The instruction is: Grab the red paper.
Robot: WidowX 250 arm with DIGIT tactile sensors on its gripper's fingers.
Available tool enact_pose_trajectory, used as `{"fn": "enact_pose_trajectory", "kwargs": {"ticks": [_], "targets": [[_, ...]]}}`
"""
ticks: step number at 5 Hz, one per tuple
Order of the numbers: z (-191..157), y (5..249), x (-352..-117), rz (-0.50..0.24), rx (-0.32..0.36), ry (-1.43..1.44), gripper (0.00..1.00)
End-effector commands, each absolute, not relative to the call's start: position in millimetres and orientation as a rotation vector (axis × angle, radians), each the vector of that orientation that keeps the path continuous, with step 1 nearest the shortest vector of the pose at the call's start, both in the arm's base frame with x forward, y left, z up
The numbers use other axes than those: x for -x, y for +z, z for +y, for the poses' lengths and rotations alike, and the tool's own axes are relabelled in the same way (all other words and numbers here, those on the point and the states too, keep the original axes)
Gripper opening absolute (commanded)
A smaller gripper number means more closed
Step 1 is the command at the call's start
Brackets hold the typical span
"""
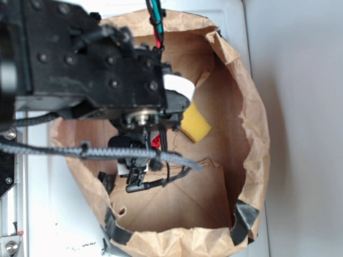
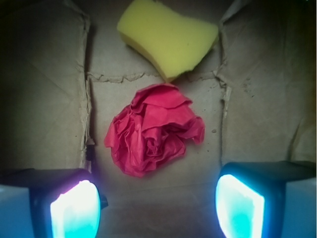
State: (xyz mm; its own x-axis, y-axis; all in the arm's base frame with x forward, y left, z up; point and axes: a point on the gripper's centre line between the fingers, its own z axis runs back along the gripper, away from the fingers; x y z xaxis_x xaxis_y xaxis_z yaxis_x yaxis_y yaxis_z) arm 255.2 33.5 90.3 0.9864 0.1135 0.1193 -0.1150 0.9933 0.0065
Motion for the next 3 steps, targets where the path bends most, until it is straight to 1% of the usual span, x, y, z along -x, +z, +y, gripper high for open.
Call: {"fn": "enact_pose_trajectory", "kwargs": {"ticks": [1, 3], "targets": [[38.6, 104.0, -259.1, -0.166, -0.025, 0.143, 1.0], [37.4, 103.3, -258.3, -0.156, -0.006, 0.169, 1.0]]}}
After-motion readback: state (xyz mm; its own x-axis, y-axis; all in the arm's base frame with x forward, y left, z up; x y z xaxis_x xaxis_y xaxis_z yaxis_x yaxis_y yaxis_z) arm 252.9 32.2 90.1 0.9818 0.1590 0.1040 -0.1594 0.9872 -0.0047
